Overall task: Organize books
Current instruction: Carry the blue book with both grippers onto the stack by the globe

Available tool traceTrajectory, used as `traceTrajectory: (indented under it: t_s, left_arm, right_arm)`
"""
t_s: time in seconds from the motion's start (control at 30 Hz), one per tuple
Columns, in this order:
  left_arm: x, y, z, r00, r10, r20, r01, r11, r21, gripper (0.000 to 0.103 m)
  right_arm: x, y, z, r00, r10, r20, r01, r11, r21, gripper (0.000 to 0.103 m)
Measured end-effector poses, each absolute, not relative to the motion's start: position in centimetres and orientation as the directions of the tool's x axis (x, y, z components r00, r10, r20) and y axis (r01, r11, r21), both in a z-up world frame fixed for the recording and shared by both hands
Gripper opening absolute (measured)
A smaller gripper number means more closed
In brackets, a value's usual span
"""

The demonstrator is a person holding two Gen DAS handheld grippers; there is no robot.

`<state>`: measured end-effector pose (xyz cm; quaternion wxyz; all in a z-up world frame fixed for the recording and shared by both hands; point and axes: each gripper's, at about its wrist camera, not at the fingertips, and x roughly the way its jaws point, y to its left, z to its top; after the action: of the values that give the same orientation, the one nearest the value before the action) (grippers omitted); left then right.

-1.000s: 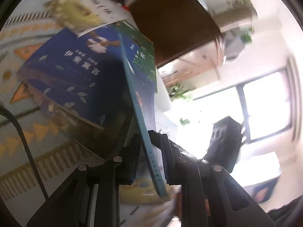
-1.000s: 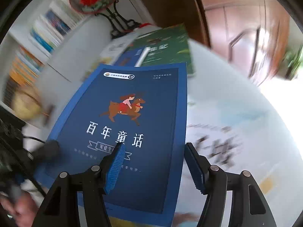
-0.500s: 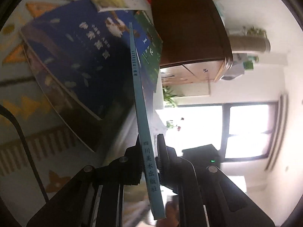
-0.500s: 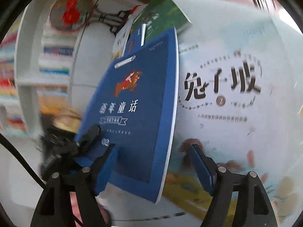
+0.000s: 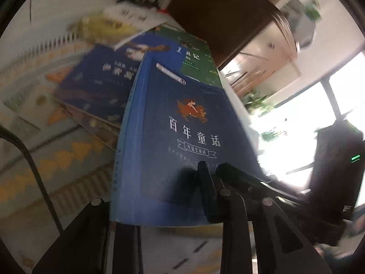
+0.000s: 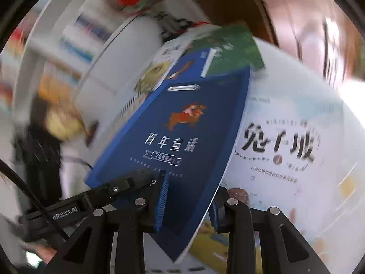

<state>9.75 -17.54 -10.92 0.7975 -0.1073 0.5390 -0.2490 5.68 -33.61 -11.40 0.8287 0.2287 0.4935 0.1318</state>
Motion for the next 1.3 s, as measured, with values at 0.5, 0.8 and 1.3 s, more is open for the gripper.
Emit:
traceTrajectory:
  t_s: [0.5, 0.8, 1.3]
  left_arm:
    - [-0.8, -11.1, -7.2, 0.473, -0.358, -0.805, 0.152, 0.933, -0.325, 0.030]
    - [-6.8, -7.7, -1.8, 0.624, -0.233, -0.746, -0.027, 0.947, -0.319, 0.029]
    - [-12.9, 6.3, 5.2, 0.795, 0.034, -0.606, -0.243, 0.933, -0.266, 0.029]
  right_arm:
    - [-1.0, -26.7, -7.1, 0.415, 0.500, -0.760, -0.380, 0.854, 0.355, 0.030]
    - [-4.4, -23.9, -2.6, 0.400, 0.623, -0.672, -0.580, 0.740, 0.341, 0.030]
    - [-7.0, -9.3, 4.6, 0.349, 0.771, -0.533, -0.797, 0.543, 0.264, 0.031]
